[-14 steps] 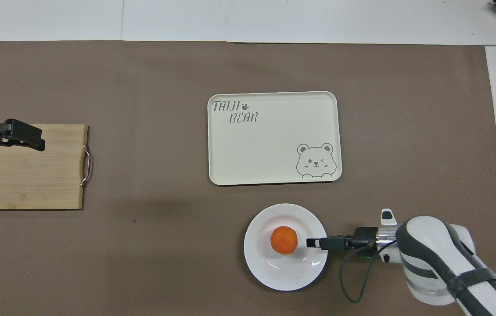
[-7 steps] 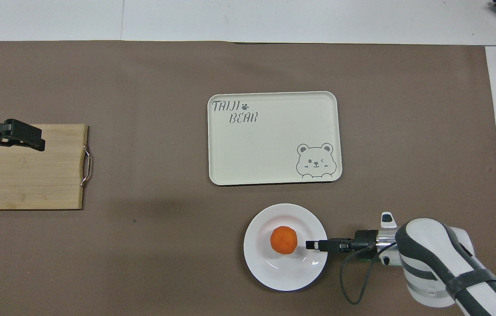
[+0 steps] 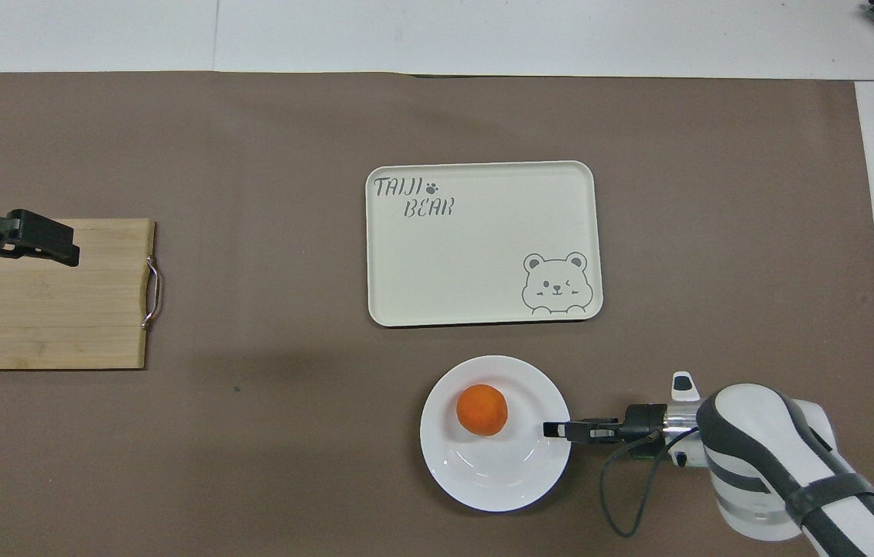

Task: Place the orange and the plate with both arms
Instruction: 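Slide the white plate with the right gripper onto the cream tray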

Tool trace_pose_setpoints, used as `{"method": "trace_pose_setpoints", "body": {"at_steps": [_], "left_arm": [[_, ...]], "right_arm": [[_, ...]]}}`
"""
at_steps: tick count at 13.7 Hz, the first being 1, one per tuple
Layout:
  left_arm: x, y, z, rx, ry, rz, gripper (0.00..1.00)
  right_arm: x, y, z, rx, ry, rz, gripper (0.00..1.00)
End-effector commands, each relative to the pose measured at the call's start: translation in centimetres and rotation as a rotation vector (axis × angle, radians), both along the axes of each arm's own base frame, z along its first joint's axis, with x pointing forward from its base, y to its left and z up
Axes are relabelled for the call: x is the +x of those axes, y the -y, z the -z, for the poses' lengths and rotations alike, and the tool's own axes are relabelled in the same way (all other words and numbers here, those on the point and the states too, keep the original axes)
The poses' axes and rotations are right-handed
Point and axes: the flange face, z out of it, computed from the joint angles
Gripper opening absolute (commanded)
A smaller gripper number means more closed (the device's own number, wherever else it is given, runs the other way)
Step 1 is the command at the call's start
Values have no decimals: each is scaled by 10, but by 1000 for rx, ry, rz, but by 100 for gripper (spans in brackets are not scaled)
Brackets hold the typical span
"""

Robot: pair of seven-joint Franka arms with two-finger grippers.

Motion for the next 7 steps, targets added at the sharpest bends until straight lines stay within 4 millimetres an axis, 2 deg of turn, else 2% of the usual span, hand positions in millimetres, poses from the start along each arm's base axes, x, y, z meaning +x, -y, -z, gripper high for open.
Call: {"method": "trace_pose_setpoints", "body": {"at_steps": [1, 4, 6, 7], "left_arm": [[4, -3, -3, 6, 6, -5, 100], [4, -3, -2, 6, 6, -5, 100], [4, -3, -3, 6, 7, -5, 100], [4, -3, -3, 6, 6, -5, 100]], "right_arm": [[16, -4, -11, 65, 55, 0, 0], [25, -5, -22, 75, 75, 8, 0], [31, -8, -35, 98, 74, 14, 0], [40, -8, -45, 110, 79, 22, 0]]}}
